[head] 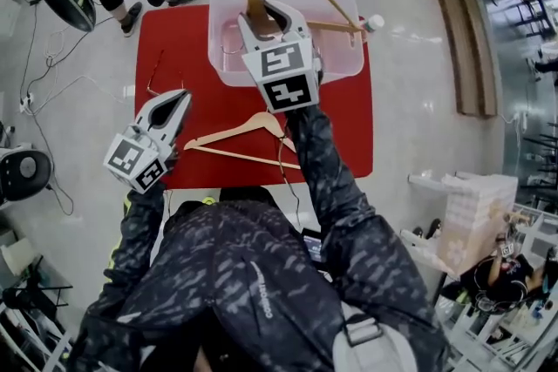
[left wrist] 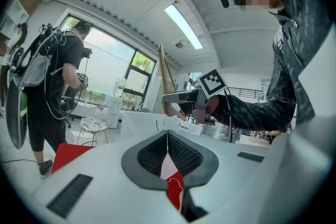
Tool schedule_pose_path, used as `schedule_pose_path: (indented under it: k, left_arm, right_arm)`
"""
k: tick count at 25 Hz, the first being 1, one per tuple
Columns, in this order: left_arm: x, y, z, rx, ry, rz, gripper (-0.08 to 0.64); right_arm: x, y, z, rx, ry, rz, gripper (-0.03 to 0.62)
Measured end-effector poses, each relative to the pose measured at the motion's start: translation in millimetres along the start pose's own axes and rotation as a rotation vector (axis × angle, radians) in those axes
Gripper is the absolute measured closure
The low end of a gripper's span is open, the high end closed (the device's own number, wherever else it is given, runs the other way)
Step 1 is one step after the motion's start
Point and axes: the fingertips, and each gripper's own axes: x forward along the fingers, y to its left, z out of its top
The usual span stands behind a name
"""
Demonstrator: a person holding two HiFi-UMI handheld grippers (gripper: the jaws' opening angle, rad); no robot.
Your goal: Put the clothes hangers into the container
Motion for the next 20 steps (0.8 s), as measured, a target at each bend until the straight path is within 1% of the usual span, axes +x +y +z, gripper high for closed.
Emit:
schedule_pose_path:
  k: [7, 12, 20]
  left_arm:
    - [-2.8, 9.3, -14.9, -0.027, 0.030, 0.025, 0.548]
    - [-0.9, 10.2, -25.3, -0.041, 0.047, 0.030, 0.548]
    - [-1.1, 10.6, -28.6, -0.047, 0.046, 0.046, 0.548]
  right_arm:
    - [27.6, 18.5, -26.6, 0.004, 0.039, 0.075, 0.422]
    - [41.9, 20.5, -43.6, -0.003, 0.068, 0.107, 0.422]
    - [50.5, 30.3, -58.6, -0.006, 0.108, 0.223, 0.419]
